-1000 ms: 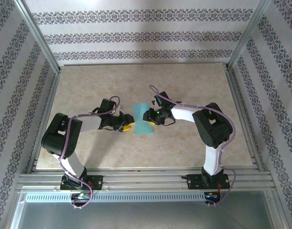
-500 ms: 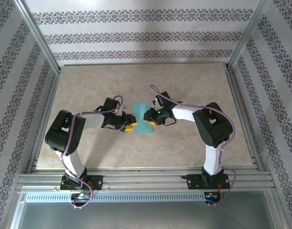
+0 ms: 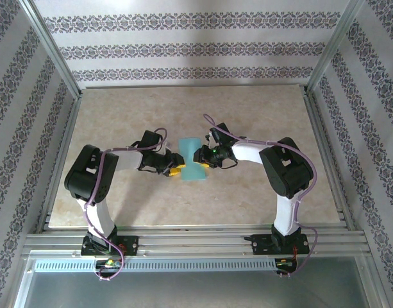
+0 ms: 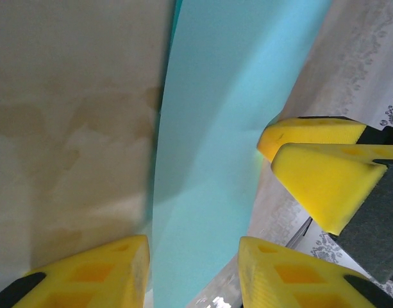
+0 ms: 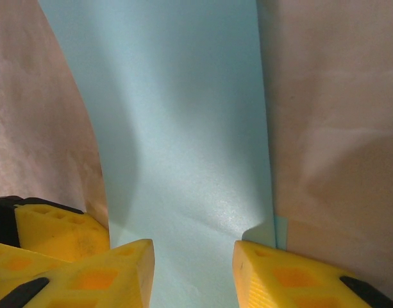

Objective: Fold a paper plane with a square sheet of paper (pick it up from the middle)
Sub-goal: Third fold the triangle at the center of the table.

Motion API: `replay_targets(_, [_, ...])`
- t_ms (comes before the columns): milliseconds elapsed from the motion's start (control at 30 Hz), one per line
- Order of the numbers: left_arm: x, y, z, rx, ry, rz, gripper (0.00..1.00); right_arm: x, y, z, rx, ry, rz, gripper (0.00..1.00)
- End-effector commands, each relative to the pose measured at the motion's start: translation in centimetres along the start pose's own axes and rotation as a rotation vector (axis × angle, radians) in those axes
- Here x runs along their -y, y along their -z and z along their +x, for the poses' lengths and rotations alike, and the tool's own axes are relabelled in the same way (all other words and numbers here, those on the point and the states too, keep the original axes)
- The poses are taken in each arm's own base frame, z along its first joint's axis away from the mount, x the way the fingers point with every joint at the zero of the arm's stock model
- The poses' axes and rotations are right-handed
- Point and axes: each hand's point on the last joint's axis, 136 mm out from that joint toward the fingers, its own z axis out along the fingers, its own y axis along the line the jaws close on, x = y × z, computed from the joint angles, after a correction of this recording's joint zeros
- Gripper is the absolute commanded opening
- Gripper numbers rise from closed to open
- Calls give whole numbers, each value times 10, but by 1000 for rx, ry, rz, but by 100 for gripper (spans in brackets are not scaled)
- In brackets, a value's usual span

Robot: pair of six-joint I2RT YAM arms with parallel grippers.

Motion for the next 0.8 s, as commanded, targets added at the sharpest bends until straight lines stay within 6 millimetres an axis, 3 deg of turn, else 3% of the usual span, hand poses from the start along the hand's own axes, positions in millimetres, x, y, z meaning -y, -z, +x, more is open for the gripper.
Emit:
replay_targets(0, [12, -9, -4, -8, -33, 34, 41, 32, -10, 13, -40, -37, 83, 42])
replay_targets(233, [20, -8, -5, 2, -52, 46, 32, 35, -10, 15, -42, -40, 88, 41])
replay_targets(500, [15, -7, -9, 13, -63, -4, 21, 37, -9, 14, -39, 1, 92, 40])
replay_targets(633, [14, -9, -9, 9, -51, -5, 11, 21, -2, 6, -15, 86, 49, 40])
replay_targets(767, [14, -10, -7, 3, -42, -3, 10, 0, 10, -3, 17, 155, 7, 41])
